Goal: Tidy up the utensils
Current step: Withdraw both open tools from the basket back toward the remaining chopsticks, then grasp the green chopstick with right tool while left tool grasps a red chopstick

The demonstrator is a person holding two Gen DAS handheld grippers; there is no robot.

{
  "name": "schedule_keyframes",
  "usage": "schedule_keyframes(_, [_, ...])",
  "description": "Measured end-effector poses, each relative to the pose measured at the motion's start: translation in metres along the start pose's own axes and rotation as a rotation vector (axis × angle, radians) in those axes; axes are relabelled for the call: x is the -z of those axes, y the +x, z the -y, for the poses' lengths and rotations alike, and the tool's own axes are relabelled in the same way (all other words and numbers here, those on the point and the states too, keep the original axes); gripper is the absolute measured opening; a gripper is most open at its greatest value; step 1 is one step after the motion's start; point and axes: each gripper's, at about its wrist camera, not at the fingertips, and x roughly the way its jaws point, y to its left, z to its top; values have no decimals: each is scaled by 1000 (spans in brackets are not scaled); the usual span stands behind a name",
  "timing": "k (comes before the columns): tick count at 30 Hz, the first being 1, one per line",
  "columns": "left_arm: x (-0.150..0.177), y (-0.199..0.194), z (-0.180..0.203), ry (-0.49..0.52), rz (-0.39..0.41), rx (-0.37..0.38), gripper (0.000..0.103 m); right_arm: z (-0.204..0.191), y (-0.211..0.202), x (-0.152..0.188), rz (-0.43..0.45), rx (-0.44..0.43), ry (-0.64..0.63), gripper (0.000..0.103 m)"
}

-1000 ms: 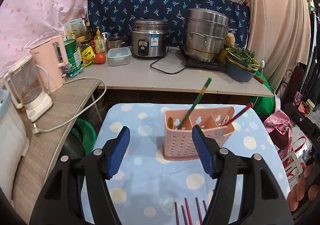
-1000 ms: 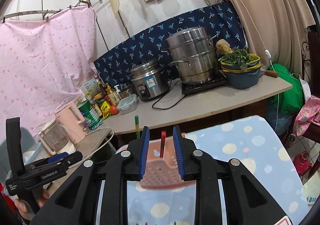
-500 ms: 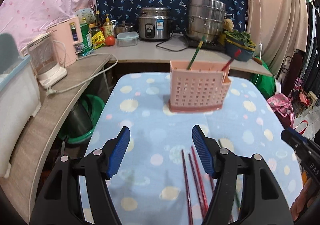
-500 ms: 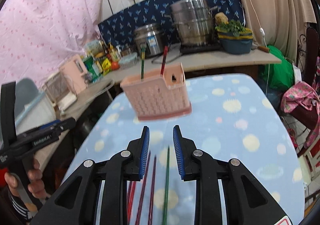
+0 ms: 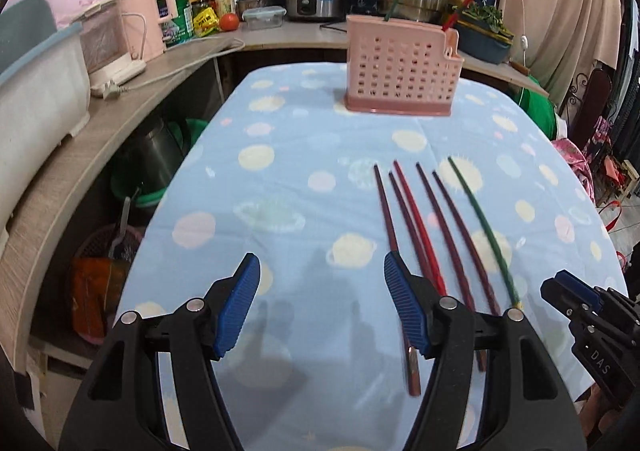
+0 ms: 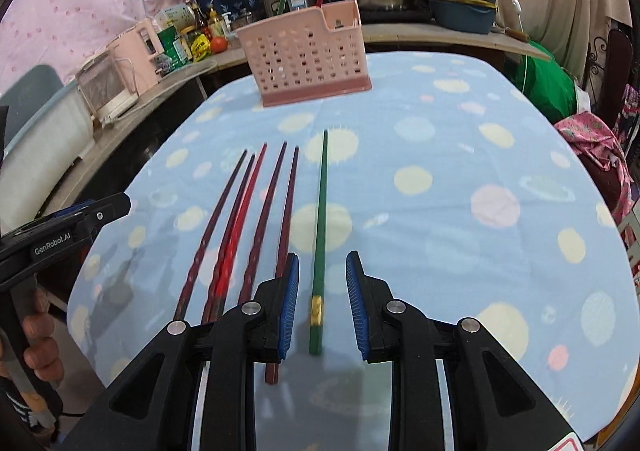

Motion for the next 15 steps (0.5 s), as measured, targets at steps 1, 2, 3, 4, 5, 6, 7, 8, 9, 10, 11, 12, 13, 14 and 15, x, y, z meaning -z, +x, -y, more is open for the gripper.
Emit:
schedule_keyframes(1, [5,0,1,5,-4,-5,61,-1,1,3,-4,2,-1,25])
schedule_keyframes(2, [10,1,2,12,-8,-7,61,-2,3,6,-10,2,-4,25])
schedule_keyframes(3, [14,1,3,15,-13,-7,61,-3,4,8,-13,3,-7,25])
schedule_keyframes(4, [18,2,4,14,-19,-3,61,-4,6,10,-15,6,-10,25])
schedule_keyframes(5, [22,2,4,11,-26,4,61,-4,7,12,-17,9,-11,25])
schedule_keyframes(6, [26,3,4,7,-31,11,61,-5,8,14,-20,10,-9,25])
schedule_keyframes(7, [29,3,4,4,-36,15,61,-4,10,15,-22,10,-6,25])
schedule_keyframes(8, [32,4,4,1,-42,20,61,-4,12,17,-26,10,-3,25])
schedule_keyframes(9, [34,5,4,0,-47,23,61,-4,14,18,-30,12,-1,24])
schedule_keyframes(10, [36,6,4,-1,-53,24,61,-4,15,19,-33,15,-2,23])
schedule_keyframes(11, [37,7,4,-2,-59,25,61,-4,17,21,-37,17,-4,23])
schedule_keyframes(12, [39,8,4,-4,-64,27,61,-4,18,22,-39,19,-5,23])
schedule_keyframes(13, [40,9,4,-6,-68,28,61,-4,19,23,-40,19,-3,22])
schedule_keyframes(14, [41,9,3,-8,-70,30,61,-4,20,24,-42,18,-2,21])
schedule_keyframes(15, [42,9,3,-10,-71,32,61,-4,20,25,-42,19,-2,21])
